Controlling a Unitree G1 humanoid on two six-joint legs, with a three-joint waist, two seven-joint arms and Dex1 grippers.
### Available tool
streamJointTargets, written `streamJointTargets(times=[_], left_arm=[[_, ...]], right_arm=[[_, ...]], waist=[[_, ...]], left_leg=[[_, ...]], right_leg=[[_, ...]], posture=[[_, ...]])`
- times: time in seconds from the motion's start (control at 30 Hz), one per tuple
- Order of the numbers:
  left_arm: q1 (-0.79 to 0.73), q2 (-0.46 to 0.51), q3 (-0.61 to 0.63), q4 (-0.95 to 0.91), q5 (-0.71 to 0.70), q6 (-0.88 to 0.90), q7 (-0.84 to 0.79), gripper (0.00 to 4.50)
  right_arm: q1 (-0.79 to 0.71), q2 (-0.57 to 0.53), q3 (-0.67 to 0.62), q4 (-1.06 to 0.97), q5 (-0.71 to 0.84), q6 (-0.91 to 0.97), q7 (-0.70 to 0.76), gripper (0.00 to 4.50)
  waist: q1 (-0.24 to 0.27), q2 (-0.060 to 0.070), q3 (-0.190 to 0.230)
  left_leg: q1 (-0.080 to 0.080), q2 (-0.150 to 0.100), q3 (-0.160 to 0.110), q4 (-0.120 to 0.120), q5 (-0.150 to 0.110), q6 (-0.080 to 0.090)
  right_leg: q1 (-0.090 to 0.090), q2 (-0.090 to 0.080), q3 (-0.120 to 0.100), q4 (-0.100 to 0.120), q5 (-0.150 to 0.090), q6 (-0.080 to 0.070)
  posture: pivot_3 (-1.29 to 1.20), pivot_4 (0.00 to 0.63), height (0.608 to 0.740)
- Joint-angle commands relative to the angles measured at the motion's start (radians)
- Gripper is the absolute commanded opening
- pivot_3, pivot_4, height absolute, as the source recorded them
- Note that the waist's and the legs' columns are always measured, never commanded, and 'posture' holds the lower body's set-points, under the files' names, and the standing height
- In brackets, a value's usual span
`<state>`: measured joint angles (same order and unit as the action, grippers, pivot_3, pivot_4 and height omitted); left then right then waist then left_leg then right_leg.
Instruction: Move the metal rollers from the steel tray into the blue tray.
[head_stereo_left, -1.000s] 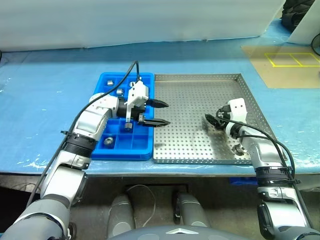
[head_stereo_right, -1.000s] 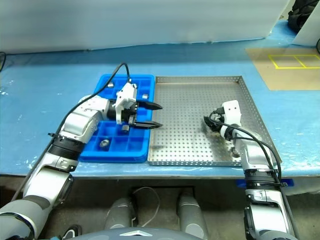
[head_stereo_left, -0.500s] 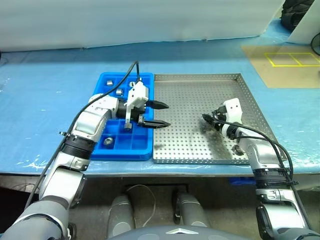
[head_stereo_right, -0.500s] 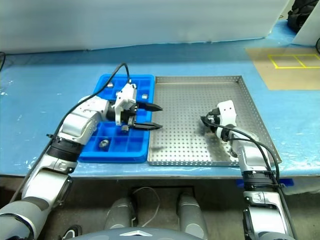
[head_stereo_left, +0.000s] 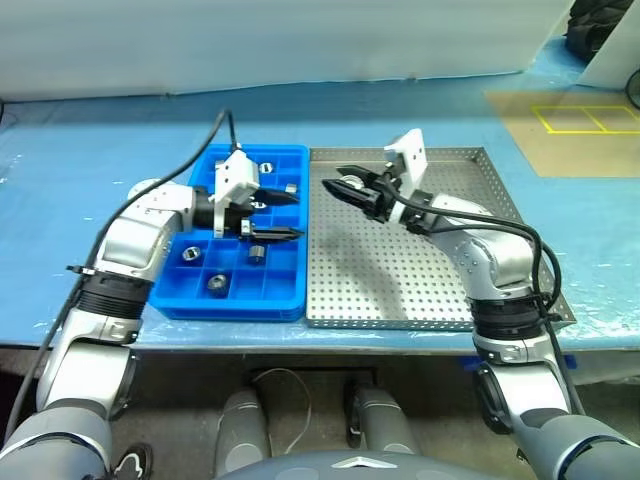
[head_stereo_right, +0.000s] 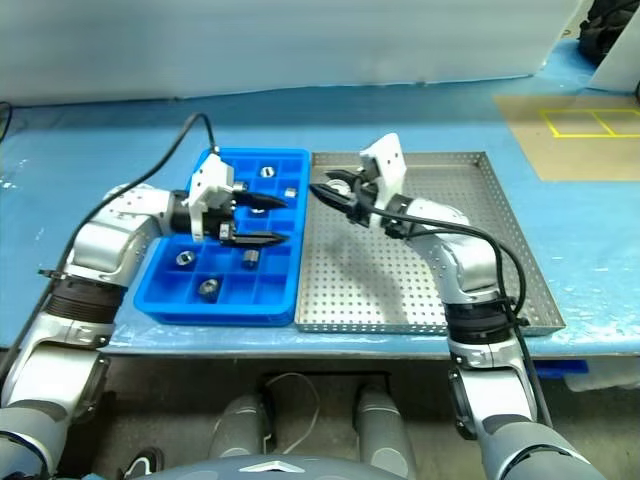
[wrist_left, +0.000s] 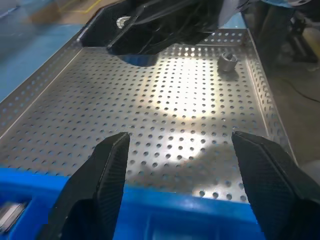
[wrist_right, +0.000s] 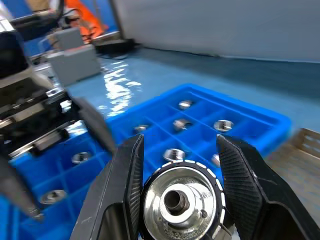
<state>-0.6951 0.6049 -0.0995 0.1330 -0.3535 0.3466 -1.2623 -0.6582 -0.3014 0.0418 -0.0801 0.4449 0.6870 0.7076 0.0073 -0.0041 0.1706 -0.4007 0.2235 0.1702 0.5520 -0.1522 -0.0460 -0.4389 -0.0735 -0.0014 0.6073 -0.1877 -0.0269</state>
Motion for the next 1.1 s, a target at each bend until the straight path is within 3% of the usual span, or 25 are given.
streamJointTargets(times=[0.03,0.3,0.47,0.57,0.73,0.93,1.1], left_arm=[[0.026,0.05,0.079,-0.067,-0.021,0.019,0.043,3.48],[0.176,0.171,0.213,-0.225,-0.074,0.108,0.114,3.48],[0.271,0.198,0.284,-0.332,-0.113,0.172,0.18,3.48],[0.317,0.206,0.289,-0.377,-0.12,0.183,0.198,3.48],[0.324,0.203,0.286,-0.404,-0.135,0.199,0.229,3.48],[0.313,0.187,0.261,-0.403,-0.141,0.195,0.249,3.48],[0.275,0.172,0.228,-0.367,-0.133,0.177,0.24,3.48]], right_arm=[[-0.057,0.012,0.069,0.062,-0.004,-0.037,0.086,1.86],[-0.109,-0.006,0.198,0.14,-0.017,-0.052,0.301,1.86],[-0.174,0.049,0.18,0.197,0.068,0.064,0.36,1.86],[-0.178,0.059,0.244,0.24,0.019,0.052,0.391,1.86],[-0.223,0.095,0.298,0.378,-0.109,-0.091,0.357,1.86],[-0.315,0.126,0.2,0.608,-0.177,-0.227,0.233,1.86],[-0.317,0.122,0.159,0.634,-0.196,-0.259,0.217,1.86]], waist=[[0.014,0.0,0.0],[0.061,0.0,0.0],[0.081,0.0,0.0],[0.096,0.0,0.0],[0.119,0.0,0.0],[0.119,0.0,0.0],[0.116,0.0,0.0]], left_leg=[[0.0,0.0,0.0,0.0,0.0,0.0],[-0.001,0.0,-0.001,-0.005,0.002,-0.004],[-0.001,0.0,-0.003,-0.006,0.003,-0.006],[0.0,0.001,-0.005,-0.007,0.003,-0.005],[-0.002,0.001,-0.007,-0.007,0.004,-0.007],[-0.003,0.0,-0.009,-0.007,0.007,-0.012],[-0.004,0.001,-0.009,-0.007,0.007,-0.012]], right_leg=[[0.0,0.0,0.0,0.0,0.0,0.0],[-0.001,-0.001,-0.003,0.0,0.0,0.0],[-0.002,-0.001,-0.005,0.001,0.0,-0.001],[-0.001,-0.001,-0.007,0.001,-0.001,-0.001],[-0.001,-0.001,-0.009,0.001,-0.001,-0.001],[-0.001,-0.001,-0.009,0.002,-0.001,-0.002],[-0.002,-0.001,-0.01,0.002,0.0,-0.003]], posture=[[-0.05,0.15,0.74],[0.1,0.15,0.74],[0.17,0.15,0.74],[0.19,0.15,0.74],[0.19,0.15,0.74],[0.17,0.15,0.74],[0.14,0.15,0.74]])
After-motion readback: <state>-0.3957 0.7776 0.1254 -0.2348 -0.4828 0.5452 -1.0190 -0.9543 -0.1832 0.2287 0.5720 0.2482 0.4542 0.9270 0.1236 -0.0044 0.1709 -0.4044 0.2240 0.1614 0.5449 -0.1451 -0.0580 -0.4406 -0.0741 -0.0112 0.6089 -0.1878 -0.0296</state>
